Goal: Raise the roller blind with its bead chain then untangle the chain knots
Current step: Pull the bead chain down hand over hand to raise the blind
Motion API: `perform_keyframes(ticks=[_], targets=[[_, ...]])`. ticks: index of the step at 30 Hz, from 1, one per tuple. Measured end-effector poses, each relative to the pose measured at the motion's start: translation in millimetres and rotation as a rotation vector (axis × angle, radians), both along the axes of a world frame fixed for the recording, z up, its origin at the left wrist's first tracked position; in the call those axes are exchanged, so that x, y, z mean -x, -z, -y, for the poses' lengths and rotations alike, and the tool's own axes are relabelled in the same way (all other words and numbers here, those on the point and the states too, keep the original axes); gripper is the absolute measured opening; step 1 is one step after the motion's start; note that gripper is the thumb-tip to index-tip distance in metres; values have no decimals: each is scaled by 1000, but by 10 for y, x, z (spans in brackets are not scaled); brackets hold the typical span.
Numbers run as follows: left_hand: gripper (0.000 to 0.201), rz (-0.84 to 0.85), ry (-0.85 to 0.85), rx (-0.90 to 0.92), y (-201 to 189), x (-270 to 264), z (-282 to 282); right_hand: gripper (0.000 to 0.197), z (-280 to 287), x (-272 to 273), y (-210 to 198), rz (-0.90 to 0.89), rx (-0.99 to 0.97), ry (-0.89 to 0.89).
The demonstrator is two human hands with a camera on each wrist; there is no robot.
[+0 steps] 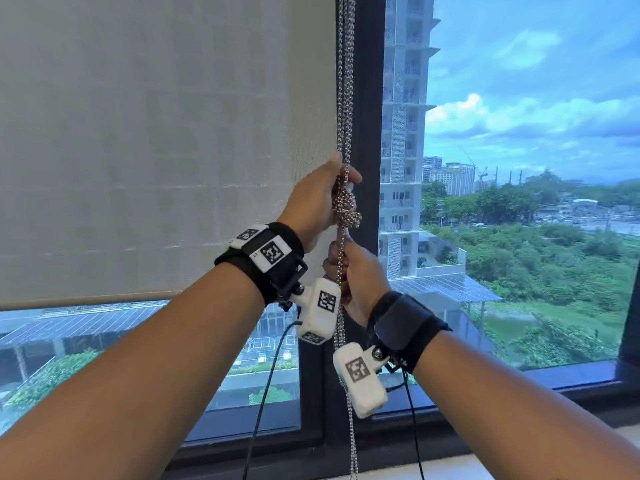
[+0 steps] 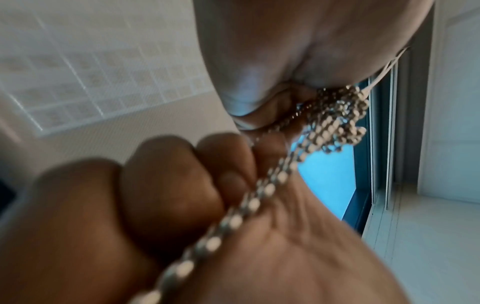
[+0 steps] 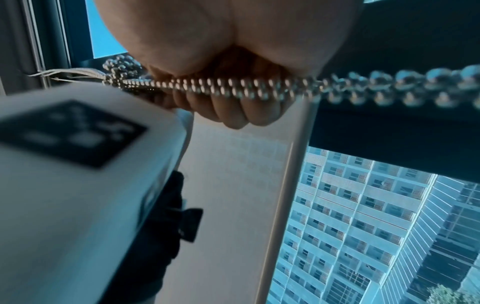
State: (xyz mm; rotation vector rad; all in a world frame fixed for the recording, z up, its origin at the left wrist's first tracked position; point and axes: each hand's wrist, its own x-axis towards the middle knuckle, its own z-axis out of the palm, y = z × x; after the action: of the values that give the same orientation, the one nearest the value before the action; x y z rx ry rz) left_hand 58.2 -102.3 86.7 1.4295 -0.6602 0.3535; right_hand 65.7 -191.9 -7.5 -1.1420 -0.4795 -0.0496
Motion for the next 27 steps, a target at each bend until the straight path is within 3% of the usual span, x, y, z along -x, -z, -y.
perform_keyframes(ticks=[6,10,13,15,18,20,22,27], targets=[[42,-128,92,81,176,11,93,47,14,47,117,-40,11,-74],[41,-231,3,112,363,81,130,48,157,-68,329,-33,209,-85],[46,-262,44,150,486,112,172,22,289,-134,324,-11,343,-55],[48,-264,74,173,536,101,201,12,377,-180,184,44,357,-20],[48,-215,33,186,593,39,174,19,446,-218,-110,177,415,1],[57,-187,32,169,636,-13,132,13,452,-190,-333,207,439,25],[62,-190,30,144,692,-32,101,20,447,-173,-568,257,399,74],[48,-213,-23,94,857,21,141,24,299,-80,-1040,149,124,-64]])
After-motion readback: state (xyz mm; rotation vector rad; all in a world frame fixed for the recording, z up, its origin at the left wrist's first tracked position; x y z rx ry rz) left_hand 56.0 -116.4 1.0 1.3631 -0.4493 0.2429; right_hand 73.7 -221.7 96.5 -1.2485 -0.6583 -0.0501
